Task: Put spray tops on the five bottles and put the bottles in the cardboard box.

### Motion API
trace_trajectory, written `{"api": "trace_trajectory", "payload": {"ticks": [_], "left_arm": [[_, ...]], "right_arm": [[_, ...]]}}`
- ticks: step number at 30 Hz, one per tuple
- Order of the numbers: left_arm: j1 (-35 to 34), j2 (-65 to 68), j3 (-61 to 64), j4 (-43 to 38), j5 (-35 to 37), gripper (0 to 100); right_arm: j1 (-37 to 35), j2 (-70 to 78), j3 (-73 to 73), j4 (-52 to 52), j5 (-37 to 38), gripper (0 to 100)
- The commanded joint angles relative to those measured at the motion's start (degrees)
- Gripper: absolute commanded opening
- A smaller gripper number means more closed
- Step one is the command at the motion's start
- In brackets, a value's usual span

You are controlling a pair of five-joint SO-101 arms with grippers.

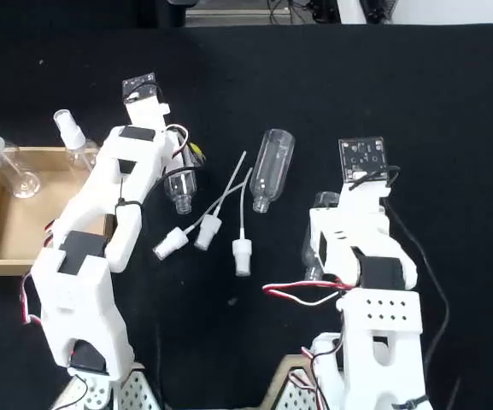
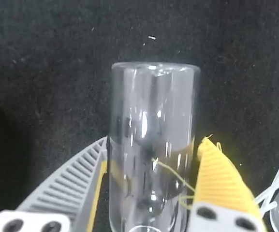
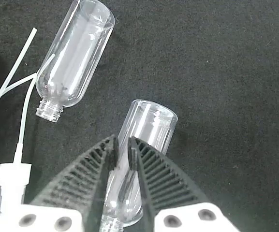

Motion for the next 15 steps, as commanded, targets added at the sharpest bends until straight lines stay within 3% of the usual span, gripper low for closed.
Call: {"api": "trace_trajectory", "payload": {"ticks": [1, 7, 11, 15], "left_arm": [[1.0, -1.2, -1.9, 2.3, -0.5, 23], [1.7, -1.3, -4.6, 7.0, -0.5, 3], [1.7, -1.8, -11.5, 16.1, -1.0, 6], [2.5, -5.5, -18.6, 27.3, -6.8, 6]], "right_arm": [[-0.7, 0.1, -0.4, -1.4, 0.2, 1.5], [-0.6, 0.1, -0.4, -1.4, 0.2, 1.5], [-0.5, 0.1, -0.3, -1.4, 0.2, 1.5], [-0.4, 0.1, -0.3, -1.4, 0.2, 1.5]]}}
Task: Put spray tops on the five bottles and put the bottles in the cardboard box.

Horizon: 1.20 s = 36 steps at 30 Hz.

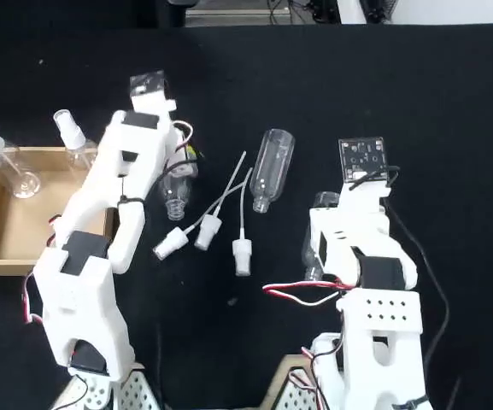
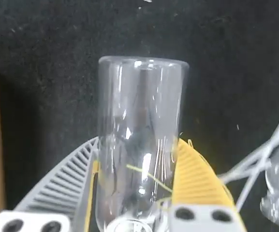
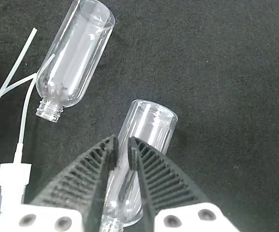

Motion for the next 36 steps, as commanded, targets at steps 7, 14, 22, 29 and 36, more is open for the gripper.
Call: {"api": "trace_trajectory", "payload": {"ticks": [7, 14, 22, 29, 36], "left_arm": [[4.2, -11.3, -9.8, 22.4, -11.2, 6], [6.9, -21.6, -9.9, 32.8, -19.0, 3], [8.8, -37.2, -3.6, 34.9, -20.7, 3], [18.2, -38.6, 13.5, 34.8, -34.2, 3], [24.7, -39.3, 28.4, 26.0, -45.2, 3]], "right_arm": [[-0.4, 0.1, -0.3, -1.3, 0.2, 1.5], [-0.4, 0.1, -0.3, -1.2, 0.1, 1.5], [-0.6, 0.1, -0.3, -1.2, 0.0, 1.5], [2.1, 0.0, -0.7, -1.1, 0.2, 1.5], [18.9, 0.0, -11.6, 4.7, 0.3, 1.5]]}}
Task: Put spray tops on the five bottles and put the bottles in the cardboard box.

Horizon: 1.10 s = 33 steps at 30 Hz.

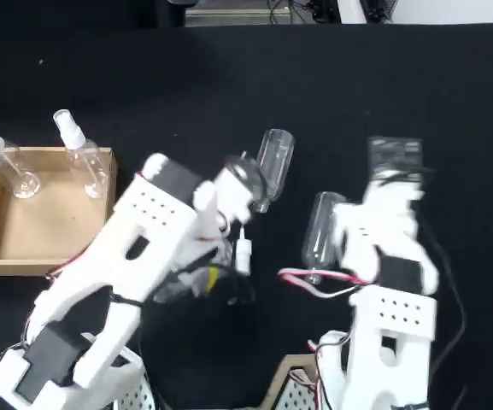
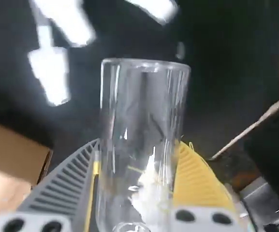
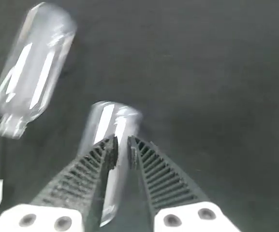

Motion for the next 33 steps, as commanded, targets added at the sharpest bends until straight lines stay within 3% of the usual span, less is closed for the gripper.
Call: {"api": "trace_trajectory", "payload": {"ticks": [1, 4, 10, 22, 26, 30, 33], "left_arm": [[3.5, -2.8, 7.6, -8.4, -4.7, 3], [3.7, -2.2, 13.0, -14.6, -8.5, 5], [0.7, -2.2, 17.2, -20.0, -11.0, 27], [-4.4, -2.8, 2.9, -8.9, -9.2, 29], [-3.7, -2.8, -0.8, 2.6, -9.3, 29], [-4.8, -3.8, 6.0, 2.5, -12.1, 29], [-1.9, -6.2, 13.1, 2.5, -15.8, 29]], "right_arm": [[9.3, 0.0, -9.1, 4.0, 0.5, 1.5], [15.6, 0.1, -11.6, 6.2, 6.5, 1.5], [25.2, 0.3, -11.5, 6.4, 12.3, 1.5], [25.8, 0.1, -10.8, 6.4, 12.3, 1.5], [25.8, 0.1, -9.4, 6.0, 12.3, 1.5], [25.7, 0.1, -9.2, 5.9, 12.3, 1.5], [23.7, 0.1, -9.0, 6.0, 12.3, 1.5]]}}
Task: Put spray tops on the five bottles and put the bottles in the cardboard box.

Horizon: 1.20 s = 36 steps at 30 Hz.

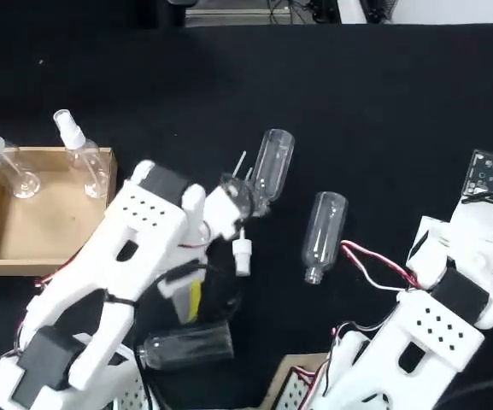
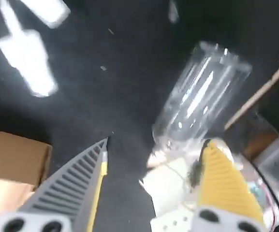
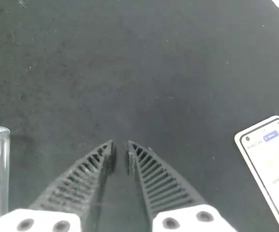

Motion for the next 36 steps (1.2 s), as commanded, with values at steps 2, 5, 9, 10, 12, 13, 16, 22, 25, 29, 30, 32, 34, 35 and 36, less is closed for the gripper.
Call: {"api": "trace_trajectory", "payload": {"ticks": [2, 5, 9, 10, 12, 13, 16, 22, 25, 29, 30, 32, 34, 35, 36], "left_arm": [[4.9, -7.5, 10.1, 0.7, -4.6, 27], [11.1, -12.9, 15.3, 0.5, -5.9, 25], [14.2, -18.5, 21.5, -3.4, -6.9, 25], [13.8, -19.6, 23.0, -4.8, -7.0, 25], [12.4, -21.1, 26.2, -8.6, -7.0, 25], [11.7, -21.4, 27.5, -10.3, -7.0, 25], [8.7, -21.5, 31.3, -16.3, -6.9, 25], [1.7, -21.5, 37.1, -25.8, -8.7, 25], [-1.8, -21.5, 36.6, -27.6, -14.6, 25], [-5.7, -21.5, 33.3, -30.9, -16.4, 25], [-6.5, -21.5, 32.7, -32.0, -16.4, 25], [-7.6, -21.5, 32.0, -34.3, -16.4, 25], [-7.4, -21.6, 31.9, -35.4, -16.3, 25], [-7.3, -21.9, 31.9, -35.7, -16.2, 25], [-6.7, -22.1, 31.9, -36.0, -16.1, 25]], "right_arm": [[-2.4, 0.1, -1.2, 0.2, 0.3, 1.5], [-3.5, 0.1, -1.2, 0.3, 0.0, 1.5], [-4.0, 0.1, -1.2, 0.4, 0.0, 1.5], [-4.0, 0.1, -1.2, 0.4, 0.1, 1.5], [-3.7, 0.1, -1.2, 0.4, 0.3, 1.5], [-3.7, 0.1, -1.2, 0.4, 0.3, 1.5], [-3.7, 0.1, -1.3, 0.4, 0.3, 1.5], [-3.7, 0.1, -1.4, 0.2, 0.3, 1.5], [-3.9, 0.1, -1.3, 0.1, 0.3, 1.5], [-4.0, 0.1, -1.3, 0.0, 0.3, 1.5], [-4.0, 0.1, -1.3, 0.0, 0.3, 1.5], [-4.0, 0.1, -1.3, 0.0, 0.3, 1.5], [-4.0, 0.1, -1.3, 0.0, 0.3, 1.5], [-4.0, 0.1, -1.4, 0.0, 0.3, 1.5], [-4.0, 0.1, -1.4, 0.0, 0.2, 1.5]]}}
